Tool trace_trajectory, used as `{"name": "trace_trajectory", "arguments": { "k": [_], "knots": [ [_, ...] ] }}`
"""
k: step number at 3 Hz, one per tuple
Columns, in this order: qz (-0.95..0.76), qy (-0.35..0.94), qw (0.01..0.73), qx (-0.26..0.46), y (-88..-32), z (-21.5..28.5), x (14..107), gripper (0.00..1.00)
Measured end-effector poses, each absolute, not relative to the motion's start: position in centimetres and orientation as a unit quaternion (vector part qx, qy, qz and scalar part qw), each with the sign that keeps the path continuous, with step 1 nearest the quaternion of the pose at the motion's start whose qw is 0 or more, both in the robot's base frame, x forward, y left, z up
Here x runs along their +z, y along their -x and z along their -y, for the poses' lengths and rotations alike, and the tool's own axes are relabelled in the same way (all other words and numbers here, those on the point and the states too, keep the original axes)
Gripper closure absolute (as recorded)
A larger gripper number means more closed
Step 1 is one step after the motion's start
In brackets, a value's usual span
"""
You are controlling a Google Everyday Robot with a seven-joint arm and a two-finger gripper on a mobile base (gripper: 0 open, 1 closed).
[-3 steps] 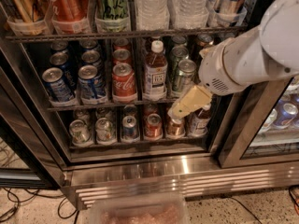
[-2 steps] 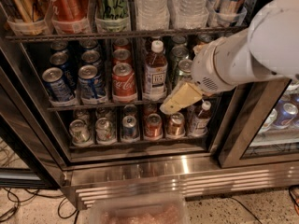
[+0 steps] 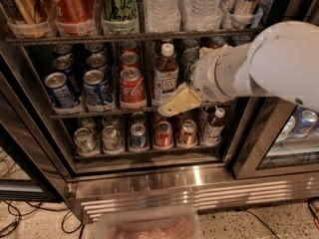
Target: Pick blue plastic bottle from middle shelf of fridge
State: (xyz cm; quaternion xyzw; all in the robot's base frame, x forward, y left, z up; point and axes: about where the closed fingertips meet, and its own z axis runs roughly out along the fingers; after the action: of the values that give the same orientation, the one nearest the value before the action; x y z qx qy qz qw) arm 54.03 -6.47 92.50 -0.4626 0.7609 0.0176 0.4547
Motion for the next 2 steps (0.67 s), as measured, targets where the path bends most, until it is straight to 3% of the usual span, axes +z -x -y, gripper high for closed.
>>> {"name": "trace_trajectory", "arguments": {
  "k": [2],
  "knots": [
    [-0.75, 0.427, 0.504, 0.031, -55.56, 5.26, 91.99, 0.0]
  ]
}}
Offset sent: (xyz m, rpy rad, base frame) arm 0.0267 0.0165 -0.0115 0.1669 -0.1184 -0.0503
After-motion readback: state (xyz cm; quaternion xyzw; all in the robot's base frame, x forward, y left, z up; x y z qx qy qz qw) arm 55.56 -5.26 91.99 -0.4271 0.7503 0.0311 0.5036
